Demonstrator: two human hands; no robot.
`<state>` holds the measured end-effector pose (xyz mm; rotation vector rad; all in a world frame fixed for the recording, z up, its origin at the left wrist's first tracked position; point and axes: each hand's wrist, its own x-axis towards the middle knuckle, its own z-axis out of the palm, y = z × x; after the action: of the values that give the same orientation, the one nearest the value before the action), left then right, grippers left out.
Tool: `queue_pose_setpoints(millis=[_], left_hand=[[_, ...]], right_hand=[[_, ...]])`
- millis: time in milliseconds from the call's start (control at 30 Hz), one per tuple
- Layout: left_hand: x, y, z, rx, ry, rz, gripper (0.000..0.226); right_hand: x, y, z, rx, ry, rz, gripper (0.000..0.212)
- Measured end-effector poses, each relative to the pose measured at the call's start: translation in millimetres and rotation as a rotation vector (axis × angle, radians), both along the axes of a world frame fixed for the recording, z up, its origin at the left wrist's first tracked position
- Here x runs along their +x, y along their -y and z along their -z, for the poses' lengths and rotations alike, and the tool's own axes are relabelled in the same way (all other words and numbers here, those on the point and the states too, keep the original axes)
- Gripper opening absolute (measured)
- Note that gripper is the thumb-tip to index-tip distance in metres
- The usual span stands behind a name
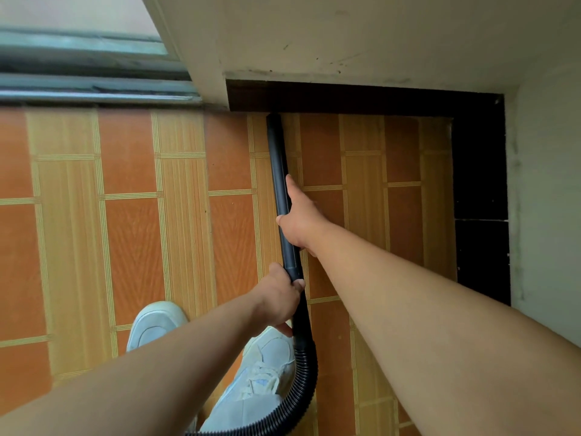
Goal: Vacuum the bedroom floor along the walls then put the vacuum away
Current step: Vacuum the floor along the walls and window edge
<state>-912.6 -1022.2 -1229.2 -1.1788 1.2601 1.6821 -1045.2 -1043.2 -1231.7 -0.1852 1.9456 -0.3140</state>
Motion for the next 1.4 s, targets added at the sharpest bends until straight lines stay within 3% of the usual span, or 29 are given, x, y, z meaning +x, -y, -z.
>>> queue_pose_setpoints(millis=[367,500,600,967,1233,1400], left_hand=[[19,4,-10,0.017,0.052,-0.143,0.052],[15,9,-23,0.118,0.053,-0.151,0.008],[11,7,-25,0.119,0.056,-0.205,0.015],[-28,-14,-21,0.072,-0.008,0.029,0.026],[-38,-27,-23,-0.059,-0.085,0.240,0.041],[-10,-17,-41,-0.031,-0.075,0.058,0.036]], right_hand=[[25,14,-4,-0.025,0.003,-0.192,0.094],[25,13,-4,-0.029,0.001,-0.188,0.094],[17,4,-7,-0.002,-0.016,-0.146,0.096],[-29,-41,-15,0.076,-0.080,0.151,0.094],[-37,-58,-17,0.085,-0.138,0.221,0.089],[-12,-41,-33,-0.010,-0.099,0.098,0.077]])
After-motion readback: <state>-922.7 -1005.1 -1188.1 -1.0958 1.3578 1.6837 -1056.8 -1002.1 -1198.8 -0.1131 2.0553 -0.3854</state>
